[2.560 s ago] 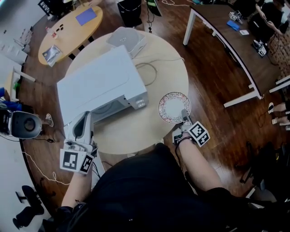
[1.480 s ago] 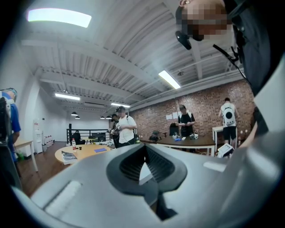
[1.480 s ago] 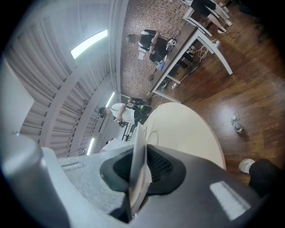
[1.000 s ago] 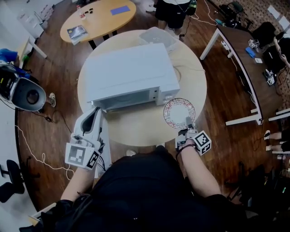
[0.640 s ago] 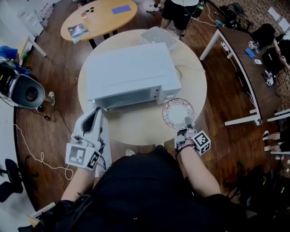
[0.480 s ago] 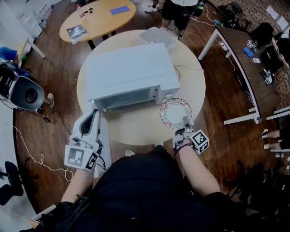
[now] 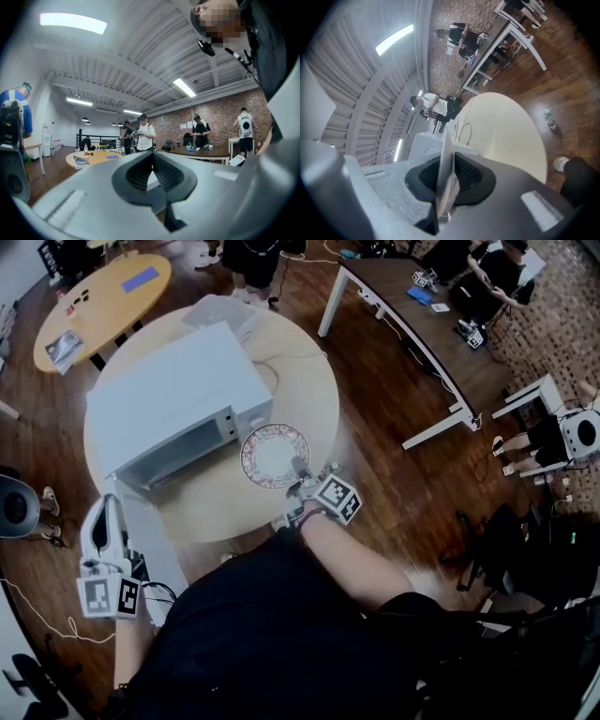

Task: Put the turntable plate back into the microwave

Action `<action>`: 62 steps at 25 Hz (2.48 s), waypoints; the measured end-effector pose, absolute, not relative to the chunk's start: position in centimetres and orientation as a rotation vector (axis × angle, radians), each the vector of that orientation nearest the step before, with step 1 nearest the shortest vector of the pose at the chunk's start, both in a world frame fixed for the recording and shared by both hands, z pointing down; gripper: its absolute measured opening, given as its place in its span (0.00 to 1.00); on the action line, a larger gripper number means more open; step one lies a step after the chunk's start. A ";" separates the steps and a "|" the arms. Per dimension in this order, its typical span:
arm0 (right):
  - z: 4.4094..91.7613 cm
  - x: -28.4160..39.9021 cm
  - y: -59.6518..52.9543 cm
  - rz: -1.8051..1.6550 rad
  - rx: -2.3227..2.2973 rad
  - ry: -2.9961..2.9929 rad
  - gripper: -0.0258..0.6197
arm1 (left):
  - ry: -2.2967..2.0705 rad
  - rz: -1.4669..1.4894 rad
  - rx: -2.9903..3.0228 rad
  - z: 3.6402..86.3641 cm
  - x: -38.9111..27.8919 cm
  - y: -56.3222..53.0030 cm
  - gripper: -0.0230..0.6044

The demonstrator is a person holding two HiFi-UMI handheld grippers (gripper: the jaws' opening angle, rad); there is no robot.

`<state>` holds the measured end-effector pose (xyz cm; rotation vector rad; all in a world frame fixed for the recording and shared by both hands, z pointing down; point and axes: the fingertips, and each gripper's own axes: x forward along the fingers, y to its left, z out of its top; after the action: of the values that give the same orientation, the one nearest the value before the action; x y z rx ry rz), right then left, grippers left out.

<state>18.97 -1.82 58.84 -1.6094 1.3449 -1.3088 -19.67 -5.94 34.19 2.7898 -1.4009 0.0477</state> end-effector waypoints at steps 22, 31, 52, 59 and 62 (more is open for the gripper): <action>59.4 16.1 -1.2 -1.364 -1.573 1.400 0.09 | -1.380 0.032 2.850 34.4 -19.4 -4.6 0.04; 58.9 13.7 -2.2 -1.384 -1.533 1.460 0.09 | -1.406 0.025 2.830 34.4 -20.9 -3.8 0.04; 58.8 8.0 -4.1 -1.475 -1.402 1.612 0.09 | -1.487 0.002 2.786 34.7 -22.7 -2.9 0.04; 58.7 6.9 -4.8 -1.493 -1.353 1.653 0.09 | -1.520 -0.006 2.775 34.5 -22.9 -2.5 0.04; 58.7 6.1 -5.1 -1.512 -1.329 1.671 0.09 | -1.537 -0.010 2.764 34.5 -23.1 -2.4 0.04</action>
<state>6.10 -5.07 58.71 -1.3291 1.6707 -1.5118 -23.14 -2.39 34.51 2.7635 -1.5375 -0.0100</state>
